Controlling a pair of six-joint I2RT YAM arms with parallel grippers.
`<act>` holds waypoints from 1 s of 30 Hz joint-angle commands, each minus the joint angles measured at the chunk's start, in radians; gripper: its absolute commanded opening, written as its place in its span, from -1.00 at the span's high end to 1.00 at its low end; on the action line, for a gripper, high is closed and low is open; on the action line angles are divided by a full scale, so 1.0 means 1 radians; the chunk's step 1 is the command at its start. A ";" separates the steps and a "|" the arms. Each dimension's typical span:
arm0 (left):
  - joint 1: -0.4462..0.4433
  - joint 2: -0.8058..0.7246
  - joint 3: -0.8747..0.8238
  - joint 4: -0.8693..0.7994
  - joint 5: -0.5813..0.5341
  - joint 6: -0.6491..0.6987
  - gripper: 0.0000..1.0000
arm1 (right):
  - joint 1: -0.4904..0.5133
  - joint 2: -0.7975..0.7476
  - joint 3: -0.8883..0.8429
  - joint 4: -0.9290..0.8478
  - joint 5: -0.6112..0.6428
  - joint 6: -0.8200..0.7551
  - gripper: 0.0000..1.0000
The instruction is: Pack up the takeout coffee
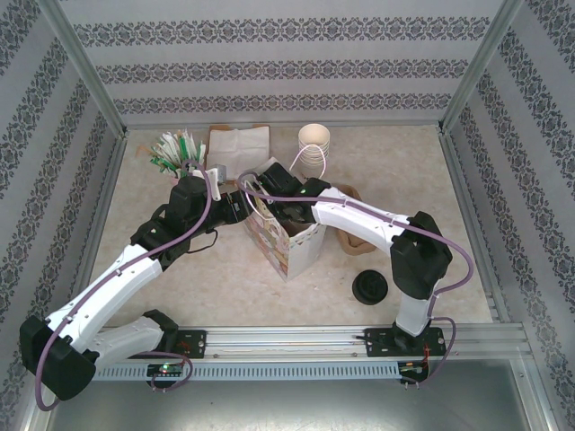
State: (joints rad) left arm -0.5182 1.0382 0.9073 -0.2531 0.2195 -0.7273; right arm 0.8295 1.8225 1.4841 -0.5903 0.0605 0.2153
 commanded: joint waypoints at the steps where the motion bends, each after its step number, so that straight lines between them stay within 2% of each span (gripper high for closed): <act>1: -0.012 -0.007 0.025 -0.026 -0.025 0.006 -0.05 | 0.011 0.031 0.021 -0.078 -0.012 0.031 -0.22; 9: -0.011 -0.001 0.028 -0.026 -0.028 0.002 -0.04 | 0.011 0.013 0.050 -0.099 -0.004 0.027 -0.63; 14: -0.012 0.006 0.031 -0.029 -0.027 0.003 -0.04 | 0.011 0.007 0.057 -0.099 -0.008 0.037 -0.81; 22: -0.012 0.011 0.036 -0.037 -0.038 0.009 -0.04 | 0.011 -0.013 0.127 -0.135 0.029 0.077 -0.84; 30: -0.012 0.026 0.045 -0.040 -0.037 0.014 -0.04 | 0.011 -0.041 0.210 -0.208 0.046 0.125 -0.63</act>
State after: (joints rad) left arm -0.5182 1.0527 0.9272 -0.2653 0.1970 -0.7269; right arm 0.8291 1.8244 1.6505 -0.7635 0.0929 0.3099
